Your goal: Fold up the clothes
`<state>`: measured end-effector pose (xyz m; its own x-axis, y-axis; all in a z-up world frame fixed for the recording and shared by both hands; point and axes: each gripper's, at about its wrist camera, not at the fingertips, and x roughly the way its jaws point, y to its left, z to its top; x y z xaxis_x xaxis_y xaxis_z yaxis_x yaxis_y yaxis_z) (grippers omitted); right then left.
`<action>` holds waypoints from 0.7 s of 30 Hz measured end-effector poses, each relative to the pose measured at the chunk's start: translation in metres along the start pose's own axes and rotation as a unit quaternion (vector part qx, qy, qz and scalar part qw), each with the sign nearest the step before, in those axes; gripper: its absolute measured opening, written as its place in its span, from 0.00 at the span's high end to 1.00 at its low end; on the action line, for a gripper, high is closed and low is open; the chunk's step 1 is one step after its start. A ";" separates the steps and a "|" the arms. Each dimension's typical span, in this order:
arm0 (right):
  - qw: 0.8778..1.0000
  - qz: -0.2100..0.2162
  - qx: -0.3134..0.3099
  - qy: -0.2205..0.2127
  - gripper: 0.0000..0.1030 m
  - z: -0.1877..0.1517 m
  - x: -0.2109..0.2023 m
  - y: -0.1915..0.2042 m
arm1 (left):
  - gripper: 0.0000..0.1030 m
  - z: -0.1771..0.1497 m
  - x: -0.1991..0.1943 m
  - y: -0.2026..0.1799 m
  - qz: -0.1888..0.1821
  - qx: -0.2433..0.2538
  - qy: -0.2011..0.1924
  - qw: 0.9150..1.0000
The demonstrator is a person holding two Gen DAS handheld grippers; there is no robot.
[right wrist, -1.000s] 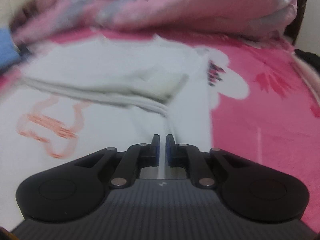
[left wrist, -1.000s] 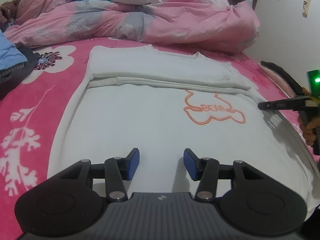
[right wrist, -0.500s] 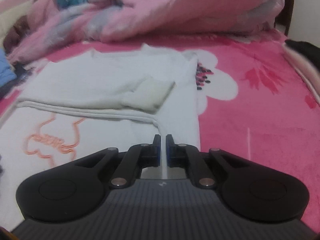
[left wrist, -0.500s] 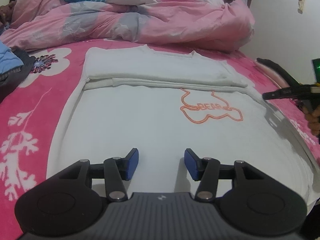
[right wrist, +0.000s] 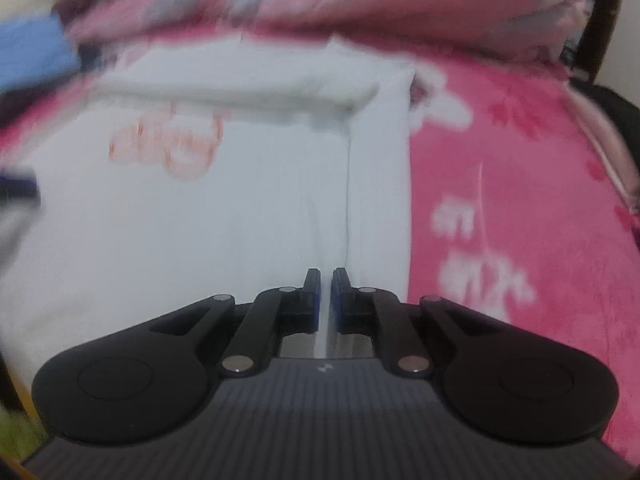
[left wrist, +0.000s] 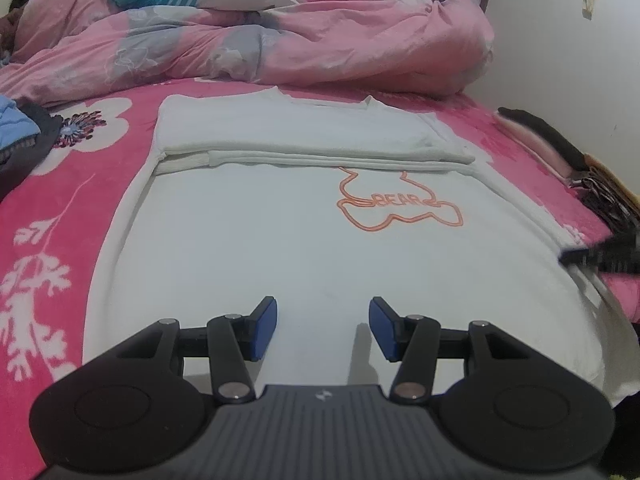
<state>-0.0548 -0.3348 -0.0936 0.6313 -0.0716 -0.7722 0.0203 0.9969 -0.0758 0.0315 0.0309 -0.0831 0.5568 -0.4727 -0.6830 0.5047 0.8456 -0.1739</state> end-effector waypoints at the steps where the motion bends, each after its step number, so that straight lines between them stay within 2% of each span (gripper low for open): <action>1: 1.000 -0.003 0.010 0.001 0.96 -0.004 -0.006 -0.003 | 0.49 -0.001 0.000 0.000 0.000 0.001 0.002 1.000; 4: 0.999 -0.006 0.047 -0.008 0.95 -0.010 -0.027 -0.011 | 0.49 -0.003 -0.004 -0.003 0.001 0.010 0.005 1.000; 7: 0.997 0.024 0.057 -0.039 0.95 -0.013 -0.041 -0.001 | 0.49 -0.004 -0.006 -0.005 0.002 0.013 0.009 1.000; 9: 0.998 0.037 0.049 -0.025 0.95 -0.018 -0.033 0.009 | 0.49 -0.006 -0.008 -0.006 0.004 0.014 0.012 1.000; 10: 0.999 0.030 0.041 -0.005 0.95 -0.023 -0.027 0.015 | 0.49 -0.009 -0.009 -0.007 0.004 0.014 0.013 1.000; 13: 0.998 0.024 0.051 0.004 0.95 -0.043 -0.038 0.017 | 0.48 -0.016 -0.013 -0.008 0.004 0.017 0.019 1.000; 15: 0.996 0.034 0.079 0.003 0.95 -0.049 -0.051 0.013 | 0.47 -0.021 -0.015 -0.009 0.005 0.023 0.022 0.999; 18: 0.992 0.064 0.100 -0.032 0.94 -0.048 -0.064 0.017 | 0.46 -0.023 -0.016 -0.016 0.013 0.033 0.027 0.999; 21: 0.989 0.102 0.092 -0.062 0.94 -0.041 -0.057 0.036 | 0.45 -0.022 -0.016 -0.024 0.029 0.042 0.041 0.998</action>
<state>-0.1213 -0.2960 -0.0780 0.7267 0.1238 -0.6757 0.0173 0.9800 0.1981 -0.0044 0.0238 -0.0835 0.5328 -0.3998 -0.7458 0.5290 0.8453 -0.0753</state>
